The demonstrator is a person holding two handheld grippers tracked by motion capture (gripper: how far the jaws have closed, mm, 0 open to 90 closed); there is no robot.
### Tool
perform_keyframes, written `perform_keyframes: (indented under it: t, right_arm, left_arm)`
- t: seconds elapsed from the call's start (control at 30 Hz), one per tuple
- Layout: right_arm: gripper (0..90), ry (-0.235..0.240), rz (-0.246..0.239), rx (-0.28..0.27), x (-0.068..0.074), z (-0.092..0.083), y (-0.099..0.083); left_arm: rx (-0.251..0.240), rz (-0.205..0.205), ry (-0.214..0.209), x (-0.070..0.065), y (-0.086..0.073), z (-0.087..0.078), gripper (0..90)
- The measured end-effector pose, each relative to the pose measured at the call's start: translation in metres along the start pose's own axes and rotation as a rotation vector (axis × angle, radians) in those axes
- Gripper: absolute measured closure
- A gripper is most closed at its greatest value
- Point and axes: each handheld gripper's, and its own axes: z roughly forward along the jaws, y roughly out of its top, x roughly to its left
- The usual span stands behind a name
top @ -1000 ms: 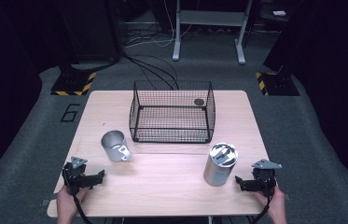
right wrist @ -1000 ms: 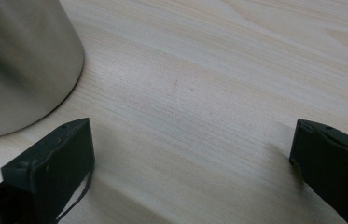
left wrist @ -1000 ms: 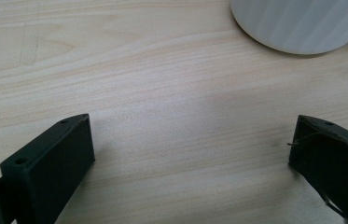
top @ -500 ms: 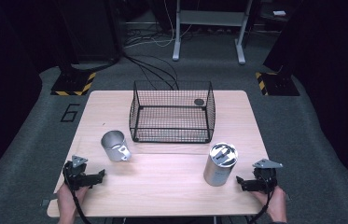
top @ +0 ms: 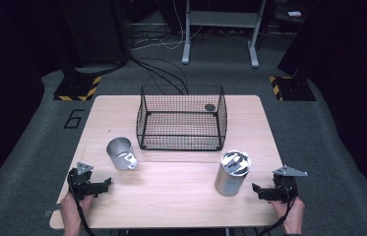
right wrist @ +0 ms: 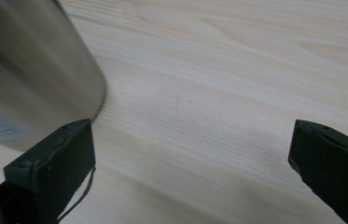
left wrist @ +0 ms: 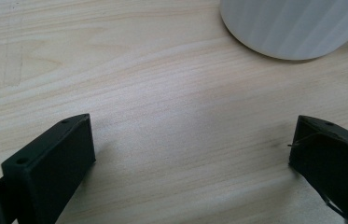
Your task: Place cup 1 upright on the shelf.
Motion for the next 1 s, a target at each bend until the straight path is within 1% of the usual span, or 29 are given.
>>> perform_keyframes:
  t: [0.03,0.07,0.1,0.13,0.17,0.2,0.23,0.3,0.33,0.37,0.4,0.43,0.47,0.5,0.53,0.6,0.7,0.77,0.87,0.93,1.0]
  right_arm:
    - [0.1,0.003,-0.004,-0.004,0.004,-0.006,0.003]
    - [0.1,0.003,-0.004,-0.004,0.004,-0.006,0.003]
    - [0.1,0.005,-0.003,-0.002,0.006,-0.009,0.005]
    - [0.1,0.015,-0.015,-0.012,0.01,-0.015,0.007]
    - [0.1,0.019,-0.013,-0.014,0.012,-0.018,0.009]
    - [0.1,0.019,-0.013,-0.014,0.012,-0.018,0.009]
    - [0.0,0.03,-0.022,-0.026,0.017,-0.024,0.011]
    - [0.0,0.043,-0.024,-0.029,0.022,-0.029,0.013]
    - [0.0,0.043,-0.024,-0.029,0.022,-0.029,0.013]
    - [0.0,0.057,-0.029,-0.039,0.028,-0.035,0.016]
    - [0.0,0.057,-0.029,-0.039,0.028,-0.035,0.016]
    - [0.0,0.072,-0.042,-0.05,0.032,-0.038,0.018]
    - [0.0,0.072,-0.042,-0.05,0.032,-0.038,0.018]
    - [0.0,0.075,-0.045,-0.054,0.035,-0.04,0.019]
    - [0.0,0.079,-0.06,-0.044,0.038,-0.043,0.021]
    - [0.0,0.095,-0.072,-0.049,0.044,-0.047,0.025]
    - [0.0,0.11,-0.082,-0.052,0.049,-0.049,0.028]
    - [0.0,0.114,-0.09,-0.062,0.052,-0.05,0.031]
    - [0.0,0.132,-0.094,-0.073,0.057,-0.051,0.035]
    - [0.0,0.138,-0.103,-0.07,0.059,-0.052,0.037]
    - [0.0,0.15,-0.111,-0.086,0.065,-0.052,0.042]
  left_arm:
    - [0.0,0.0,-0.001,0.0,0.0,0.0,0.0]
    - [0.0,0.0,-0.001,0.0,0.0,0.0,0.0]
    - [0.0,0.0,-0.001,0.0,0.0,0.0,0.0]
    - [0.0,0.0,-0.002,0.0,0.0,0.0,0.0]
    - [0.0,0.0,-0.001,0.0,0.0,0.0,0.0]
    - [0.0,0.0,-0.001,0.0,0.0,0.0,0.0]
    - [0.0,0.0,-0.002,0.0,0.0,0.0,0.0]
    - [0.0,0.001,0.0,0.0,0.0,0.0,0.0]
    - [0.0,0.001,0.0,0.0,0.0,0.0,0.0]
    - [0.0,0.0,-0.001,0.0,0.0,0.0,0.0]
    - [0.0,0.001,0.0,0.0,0.0,0.0,0.0]
    - [0.0,0.0,0.0,0.0,0.0,0.0,0.0]
    - [0.0,0.0,0.0,0.0,0.0,0.0,0.0]
    - [0.0,-0.001,0.0,0.0,0.0,0.0,0.0]
    - [0.0,0.0,0.0,0.0,0.0,0.0,0.0]
    - [-0.005,-0.001,0.004,0.0,0.0,0.0,0.1]
    - [-0.004,-0.003,0.004,0.0,0.0,0.0,0.1]
    - [-0.005,-0.003,0.004,-0.001,0.0,0.0,0.0]
    - [-0.002,-0.002,0.002,0.0,0.0,0.0,0.1]
    - [-0.004,-0.002,0.004,0.0,0.0,0.0,0.1]
    - [-0.004,-0.002,0.005,-0.001,0.0,0.0,0.1]
